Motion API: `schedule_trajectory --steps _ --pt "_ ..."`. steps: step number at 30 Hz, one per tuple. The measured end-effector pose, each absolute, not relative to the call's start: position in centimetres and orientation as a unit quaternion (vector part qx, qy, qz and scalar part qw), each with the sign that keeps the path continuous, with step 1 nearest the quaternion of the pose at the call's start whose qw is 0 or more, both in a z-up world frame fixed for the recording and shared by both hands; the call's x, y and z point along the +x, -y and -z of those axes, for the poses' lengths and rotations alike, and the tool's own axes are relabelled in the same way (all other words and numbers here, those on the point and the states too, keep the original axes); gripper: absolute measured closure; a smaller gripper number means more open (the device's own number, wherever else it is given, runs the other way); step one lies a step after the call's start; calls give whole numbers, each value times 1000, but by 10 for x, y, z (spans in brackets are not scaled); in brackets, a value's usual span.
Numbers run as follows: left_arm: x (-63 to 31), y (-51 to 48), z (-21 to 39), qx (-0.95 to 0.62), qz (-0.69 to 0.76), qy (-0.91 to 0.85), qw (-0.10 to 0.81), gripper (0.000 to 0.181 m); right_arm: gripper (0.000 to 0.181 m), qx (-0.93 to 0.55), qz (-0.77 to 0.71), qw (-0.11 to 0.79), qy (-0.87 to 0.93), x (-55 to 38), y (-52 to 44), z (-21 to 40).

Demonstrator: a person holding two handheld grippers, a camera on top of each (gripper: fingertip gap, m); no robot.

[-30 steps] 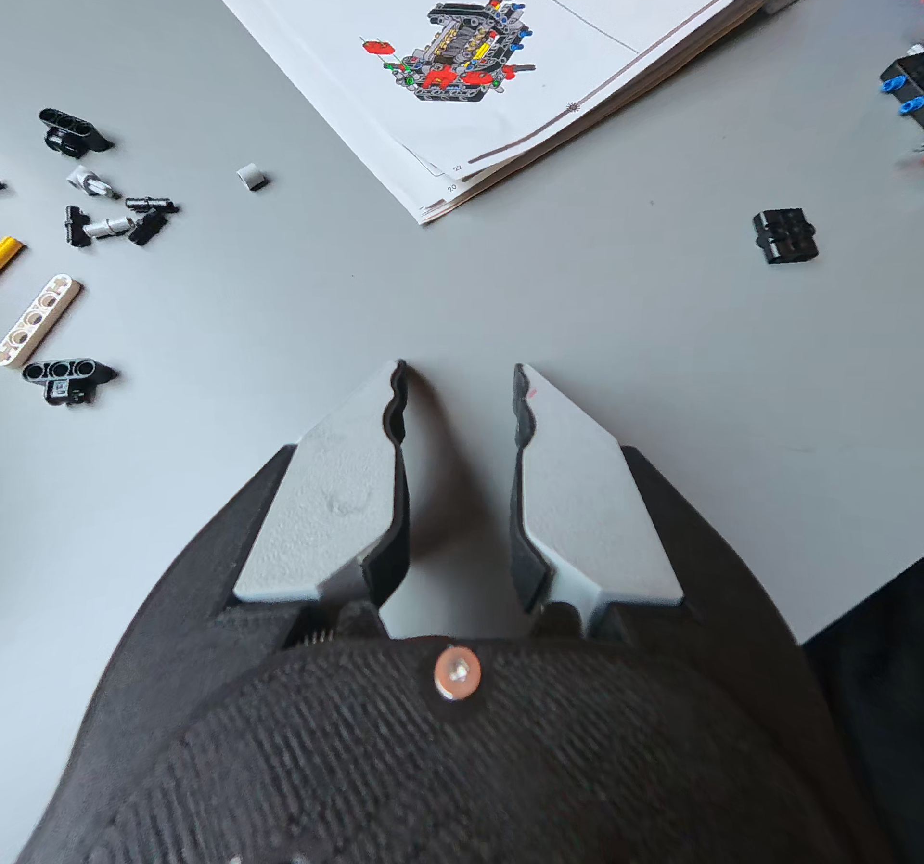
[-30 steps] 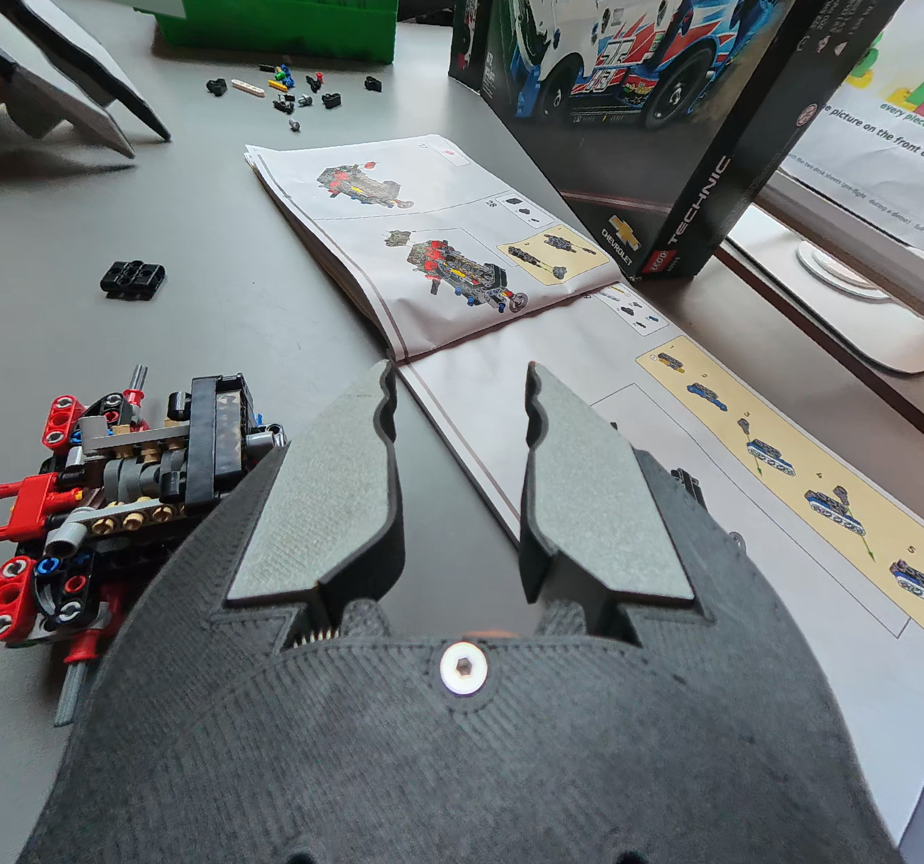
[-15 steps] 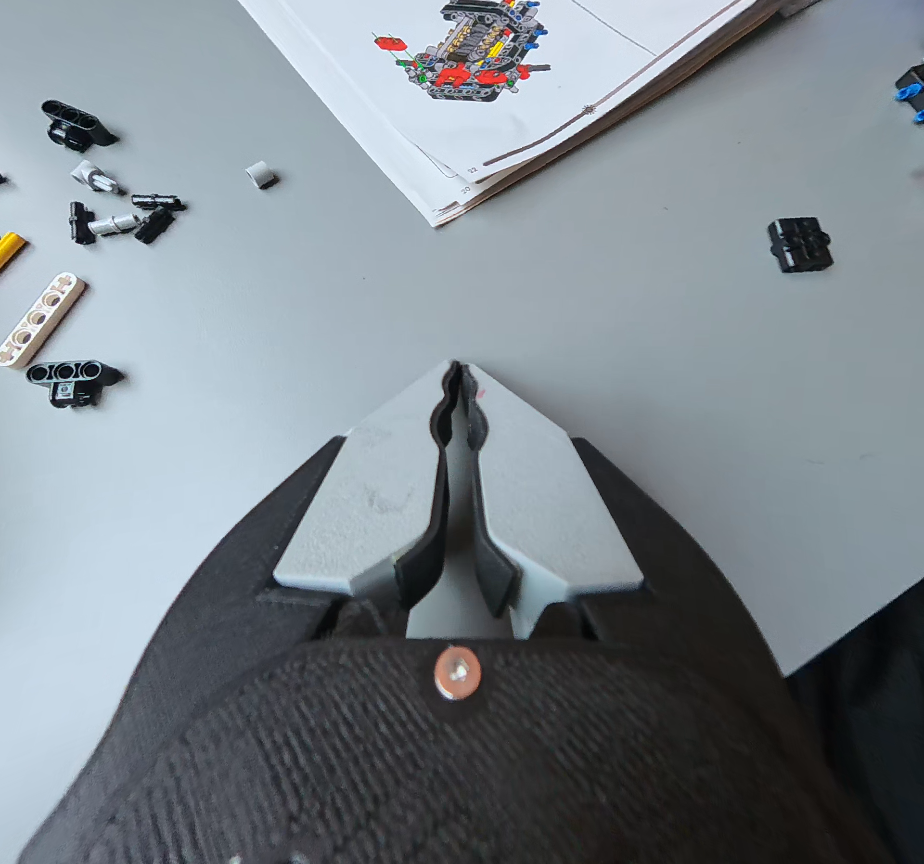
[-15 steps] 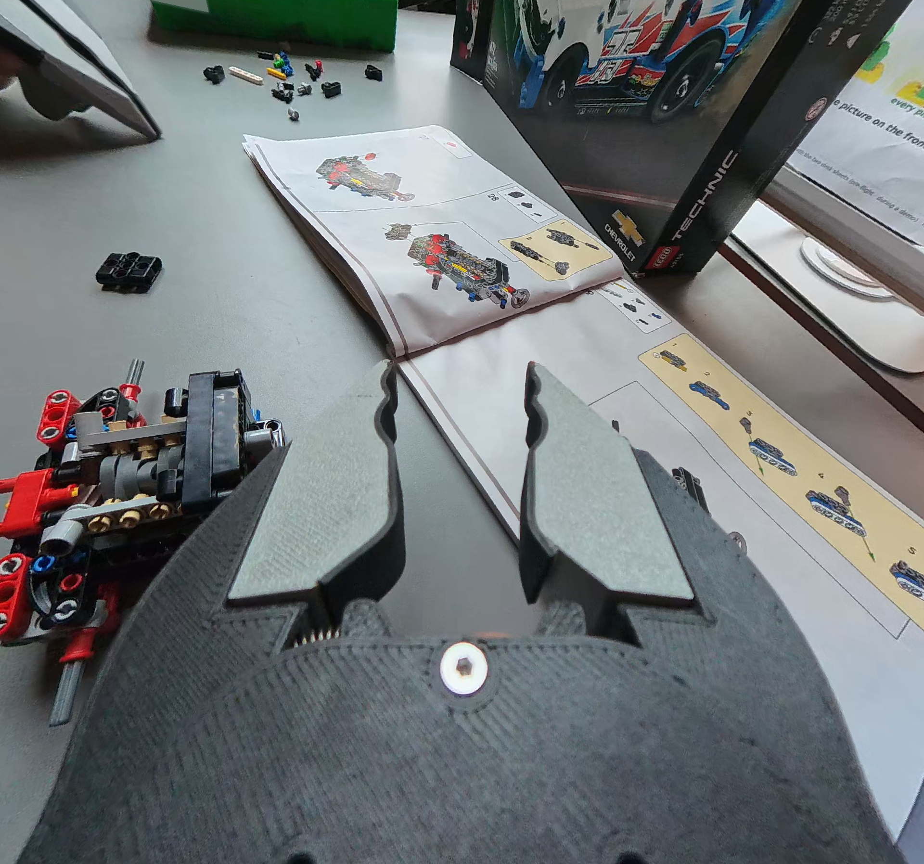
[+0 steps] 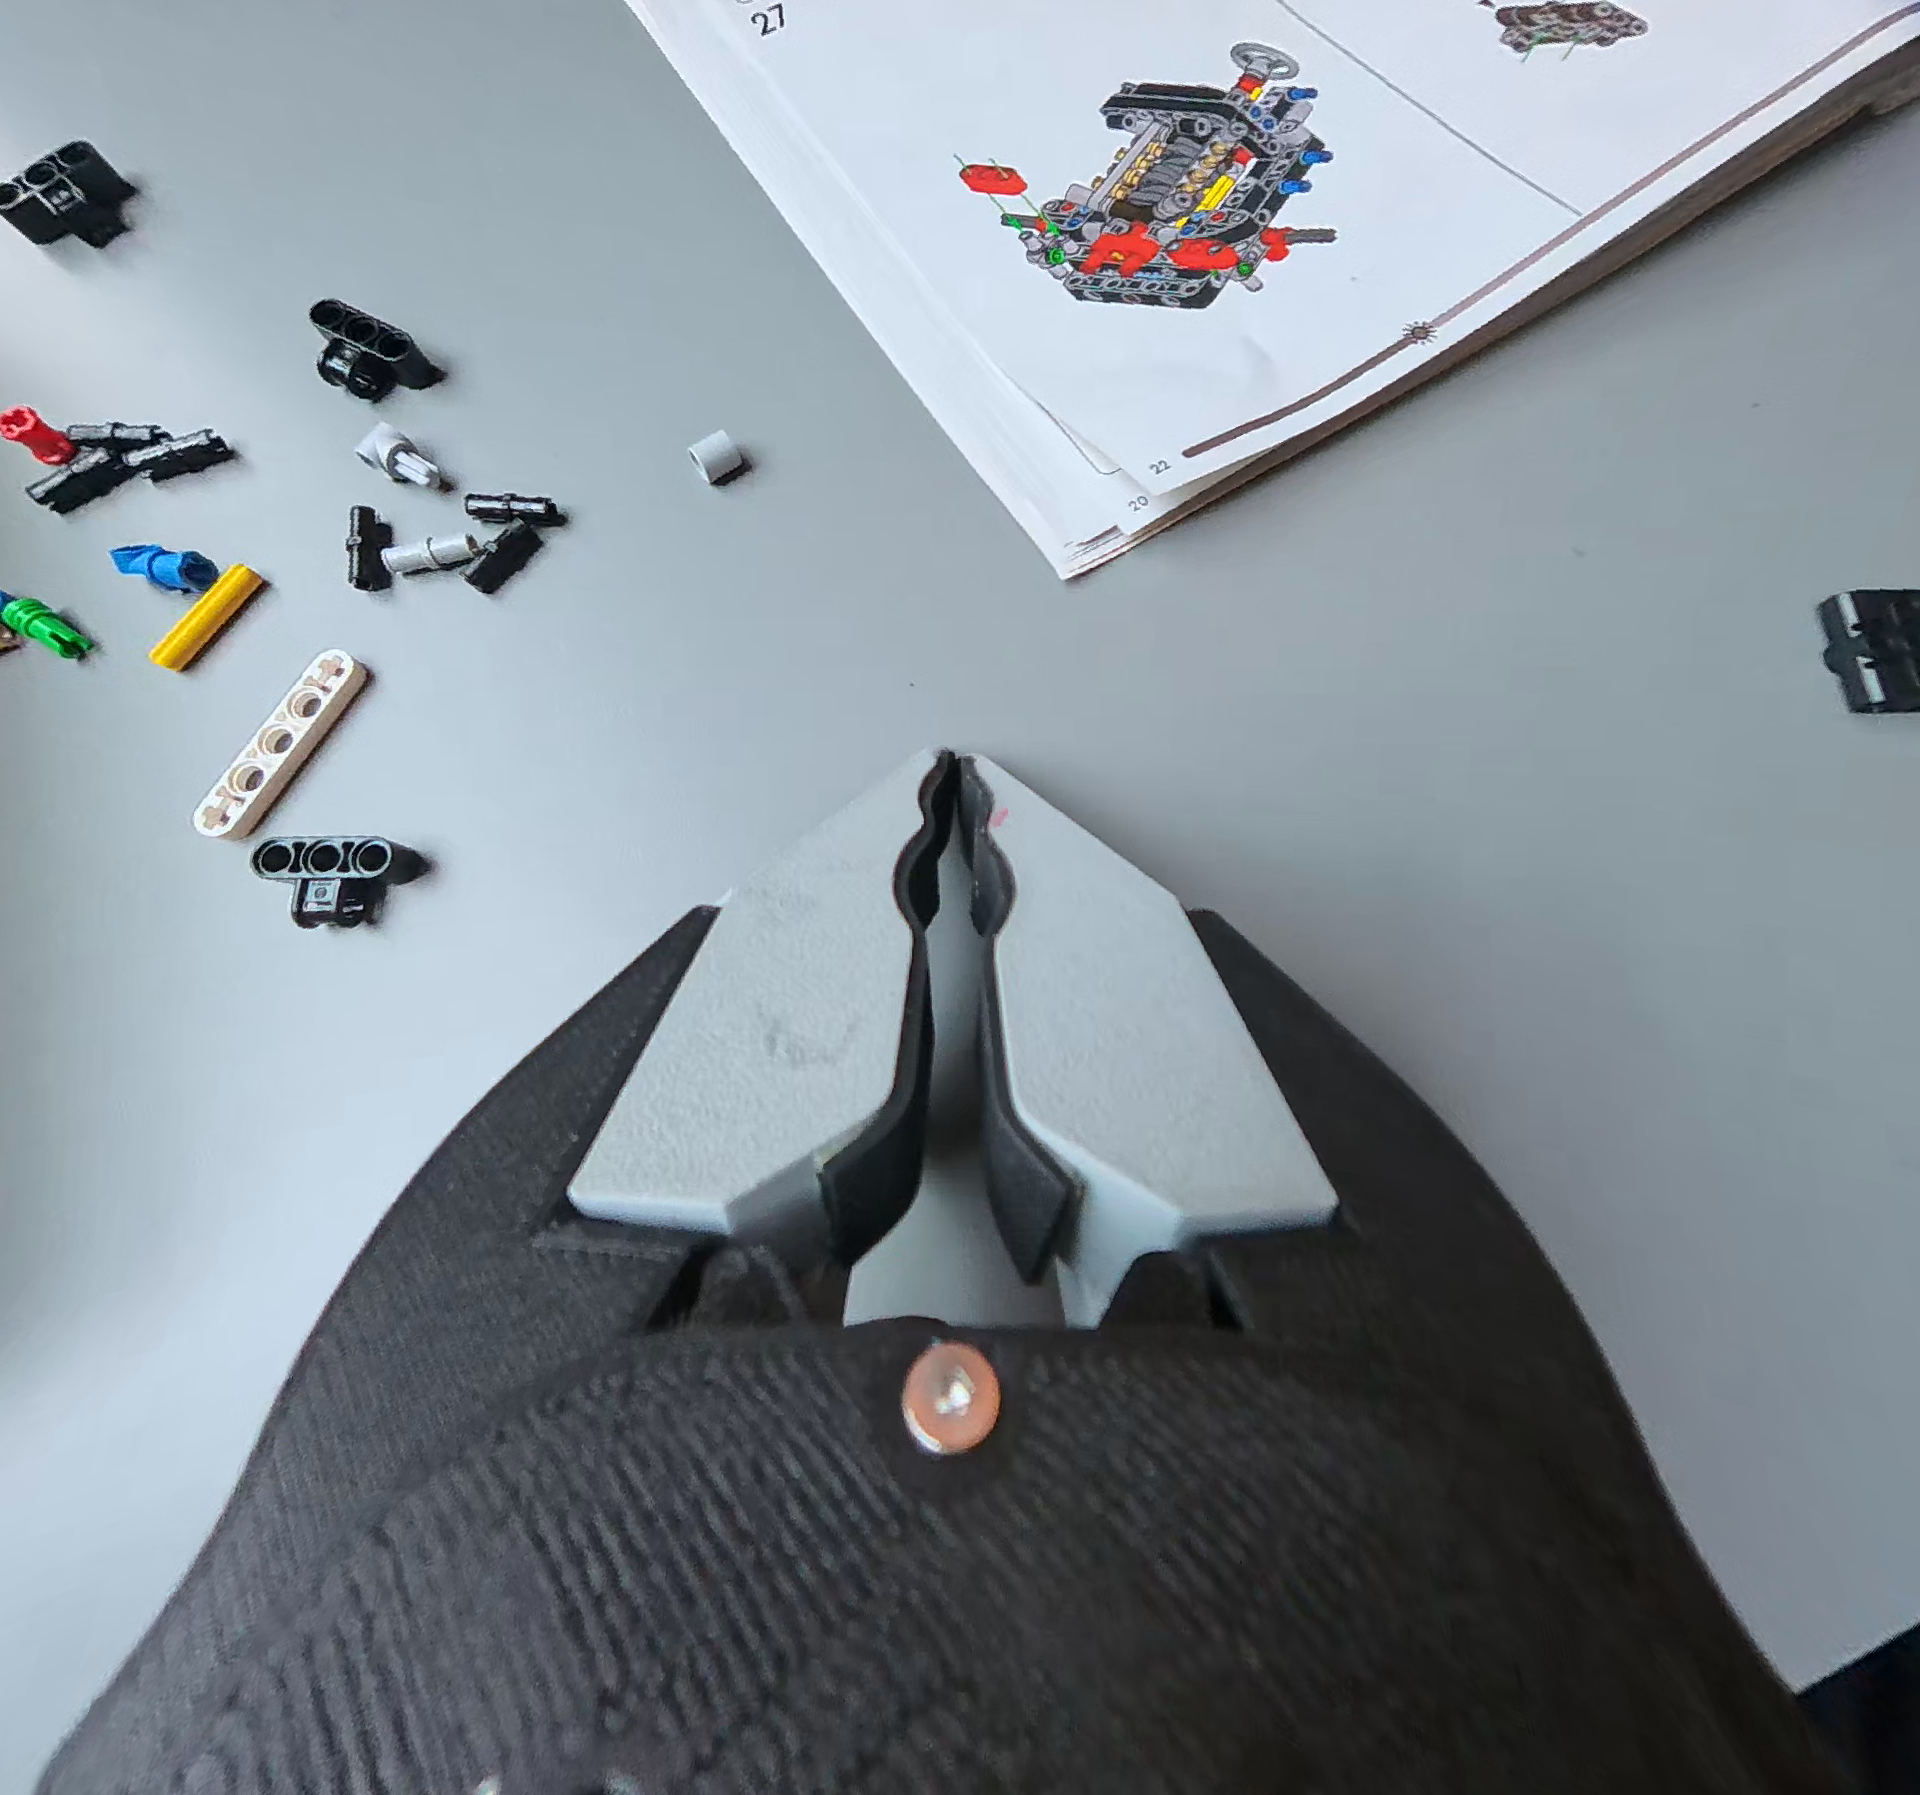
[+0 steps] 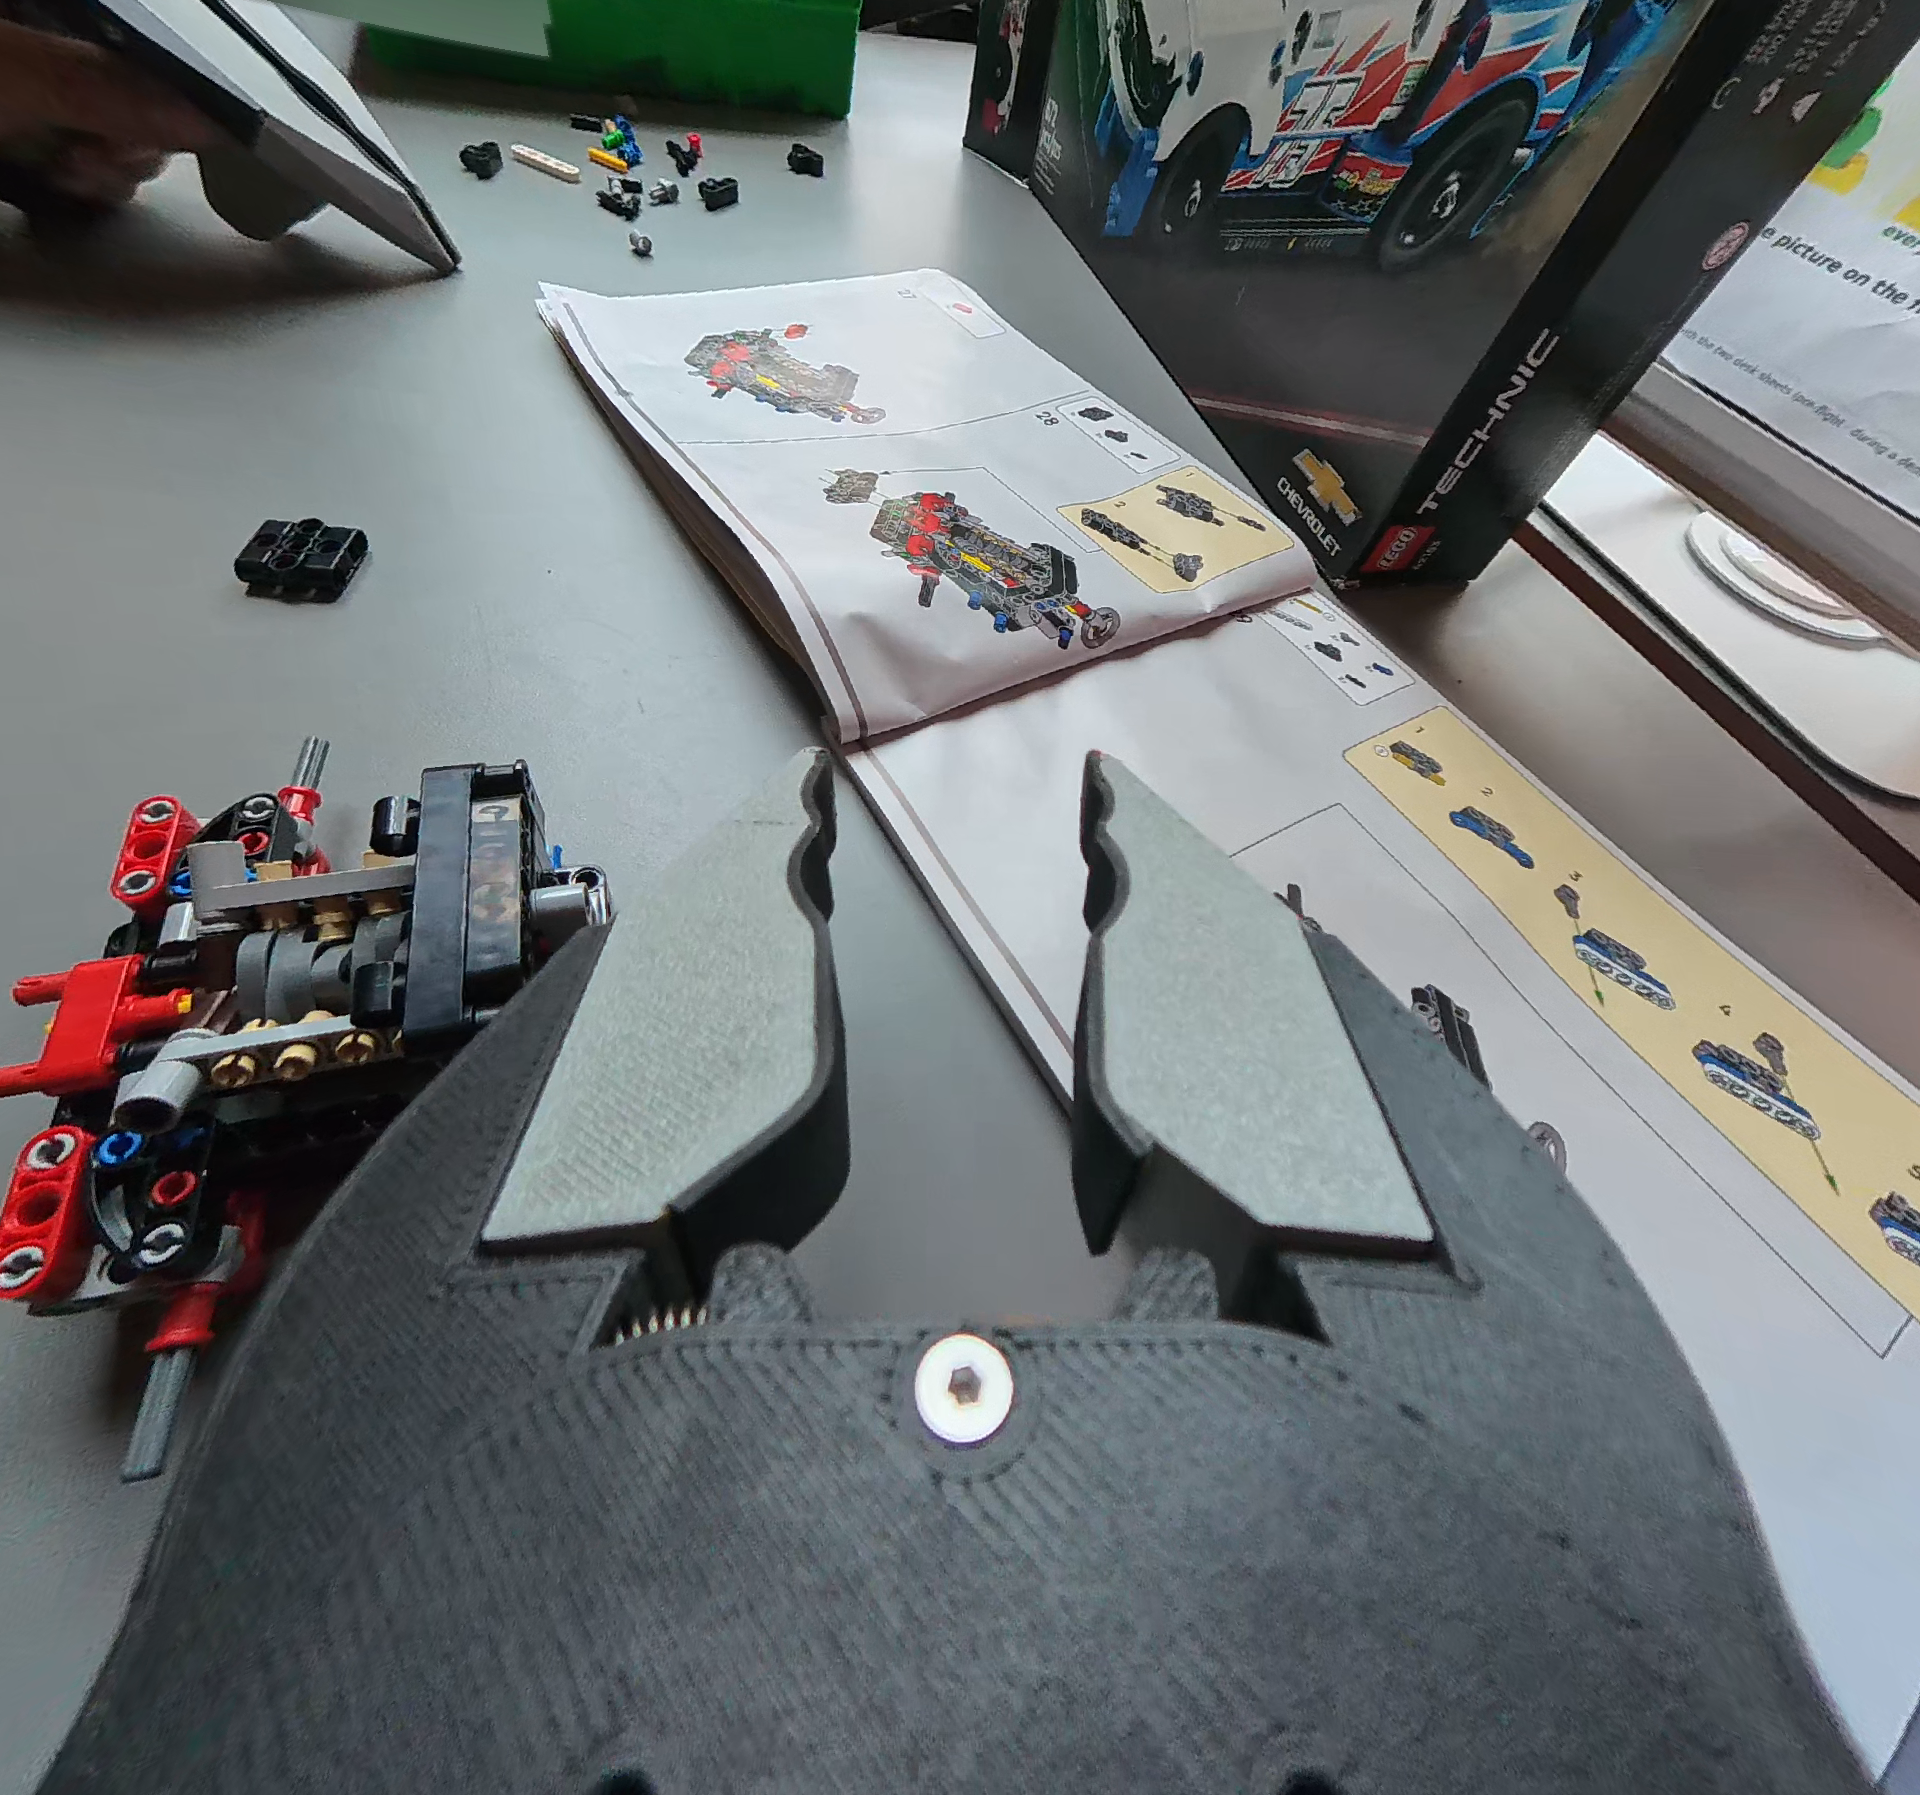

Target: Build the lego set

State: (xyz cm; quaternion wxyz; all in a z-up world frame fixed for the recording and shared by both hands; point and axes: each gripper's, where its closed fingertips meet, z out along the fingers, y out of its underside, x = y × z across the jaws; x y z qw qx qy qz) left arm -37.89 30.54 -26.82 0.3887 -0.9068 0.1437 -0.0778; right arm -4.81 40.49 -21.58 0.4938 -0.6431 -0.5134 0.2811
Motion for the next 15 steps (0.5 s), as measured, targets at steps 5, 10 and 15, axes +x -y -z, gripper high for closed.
schedule_trajectory --steps 5,10,15 --pt "-378 -305 268 -904 53 -158 394 181 137 -643 -292 491 510 -48 -405 215" --pt "-377 -305 268 -902 46 -166 395 181 138 -646 -295 487 508 -48 -405 215" --pt "-375 -305 268 -905 84 -155 388 181 139 -649 -291 483 511 -48 -405 217"
